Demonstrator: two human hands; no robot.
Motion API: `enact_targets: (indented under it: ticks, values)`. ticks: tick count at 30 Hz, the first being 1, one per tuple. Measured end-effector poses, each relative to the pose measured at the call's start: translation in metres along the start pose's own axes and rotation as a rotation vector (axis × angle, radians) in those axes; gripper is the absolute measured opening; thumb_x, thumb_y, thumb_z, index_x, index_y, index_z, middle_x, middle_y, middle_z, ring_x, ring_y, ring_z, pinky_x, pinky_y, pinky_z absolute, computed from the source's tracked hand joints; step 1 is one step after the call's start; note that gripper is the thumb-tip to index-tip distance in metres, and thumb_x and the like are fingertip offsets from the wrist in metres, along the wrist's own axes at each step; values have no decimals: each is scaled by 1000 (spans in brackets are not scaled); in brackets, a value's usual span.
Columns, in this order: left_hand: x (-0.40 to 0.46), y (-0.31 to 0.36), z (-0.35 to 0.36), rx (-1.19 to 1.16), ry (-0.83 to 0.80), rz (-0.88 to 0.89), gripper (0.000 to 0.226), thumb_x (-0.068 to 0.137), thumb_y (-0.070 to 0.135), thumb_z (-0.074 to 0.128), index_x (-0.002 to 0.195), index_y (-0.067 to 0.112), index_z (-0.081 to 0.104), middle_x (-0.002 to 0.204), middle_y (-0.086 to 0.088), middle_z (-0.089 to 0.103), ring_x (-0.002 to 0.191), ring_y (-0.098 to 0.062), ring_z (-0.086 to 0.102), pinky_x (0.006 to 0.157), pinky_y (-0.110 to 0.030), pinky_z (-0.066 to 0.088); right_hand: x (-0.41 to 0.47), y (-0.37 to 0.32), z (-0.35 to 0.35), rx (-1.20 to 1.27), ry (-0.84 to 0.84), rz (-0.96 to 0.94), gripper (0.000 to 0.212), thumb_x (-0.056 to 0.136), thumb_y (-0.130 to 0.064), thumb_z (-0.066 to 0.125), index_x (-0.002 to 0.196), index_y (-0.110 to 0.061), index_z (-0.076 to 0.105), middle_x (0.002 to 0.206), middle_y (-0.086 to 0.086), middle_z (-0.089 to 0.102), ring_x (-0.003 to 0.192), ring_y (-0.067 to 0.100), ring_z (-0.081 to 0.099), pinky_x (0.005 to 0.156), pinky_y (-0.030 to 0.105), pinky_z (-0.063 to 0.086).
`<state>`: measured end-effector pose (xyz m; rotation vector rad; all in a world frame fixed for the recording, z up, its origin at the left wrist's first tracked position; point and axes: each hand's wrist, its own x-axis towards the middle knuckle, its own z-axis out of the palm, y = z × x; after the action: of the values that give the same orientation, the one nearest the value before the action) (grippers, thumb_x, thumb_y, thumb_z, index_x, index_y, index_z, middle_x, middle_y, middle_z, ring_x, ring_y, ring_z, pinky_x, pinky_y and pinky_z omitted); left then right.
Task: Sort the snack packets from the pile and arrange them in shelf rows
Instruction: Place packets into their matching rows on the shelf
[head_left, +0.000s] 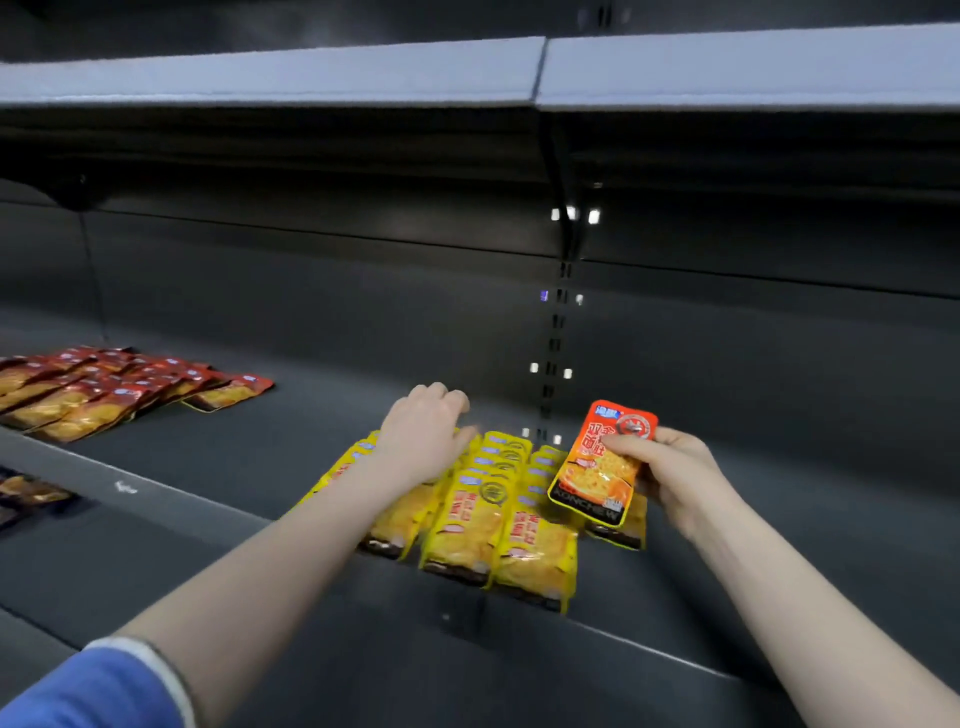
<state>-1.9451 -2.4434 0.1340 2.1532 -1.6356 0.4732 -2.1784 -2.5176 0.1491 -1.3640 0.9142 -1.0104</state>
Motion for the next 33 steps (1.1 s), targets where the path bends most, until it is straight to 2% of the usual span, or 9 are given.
enact_targets:
  ticks: [2,4,7,10,13,18,23,30,33]
  values:
    - [-12,-49,-10,10,-11,4,37,96,41,46,124,18,52,120,-5,53,115,-25,46,94,-34,37,-2,2,48,20,3,4,21,77,-6,73,96,0,66,86,15,69,68,22,65,62,30,55]
    - [-24,-100,-22,15,-28,-3,38,95,41,47,125,18,53,120,-6,53,116,-25,46,95,-35,38,-2,5,98,19,10,-8,25,76,-6,73,99,2,66,87,16,69,71,24,64,73,35,54]
    - [-39,-168,-39,-1,-44,-23,39,94,40,49,126,18,53,121,-7,53,118,-26,46,97,-35,38,-5,9,170,27,11,-17,24,76,-6,73,98,0,65,81,13,67,68,21,62,67,30,52]
    - [-49,-225,-51,-38,-23,-47,38,94,38,52,125,17,54,121,-7,54,118,-25,47,99,-34,38,-6,11,228,15,-7,-11,24,76,-8,74,98,0,66,86,14,68,71,22,63,67,31,52]
    - [-53,-272,-56,-69,1,-61,37,93,37,54,124,17,56,120,-6,54,118,-25,47,99,-32,36,-3,13,274,-10,-26,-2,16,76,-7,74,89,-4,66,83,11,69,68,19,64,64,29,55]
    - [-37,-345,-51,-104,19,-97,33,91,35,56,118,16,60,117,-7,58,114,-26,49,99,-37,38,20,24,337,-38,-87,7,19,76,-6,74,93,-5,66,86,10,69,71,19,65,65,29,54]
    - [-11,-416,-43,-86,49,-112,31,91,33,57,115,14,62,114,-10,60,110,-29,51,96,-37,40,59,39,399,-26,-151,65,28,76,-5,73,103,-2,65,90,11,71,78,21,65,84,36,52]
    - [15,-495,-40,-97,38,-159,30,93,34,54,115,15,61,114,-7,58,111,-26,48,94,-36,39,97,54,490,-53,-165,157,23,78,-5,72,99,-6,65,83,5,70,74,15,65,72,26,51]
    - [28,-513,-39,-122,38,-134,31,93,35,54,116,16,61,115,-6,58,111,-25,48,94,-36,40,108,60,522,-98,-138,173,16,76,-9,75,88,-12,65,70,-3,69,66,9,62,58,19,46]
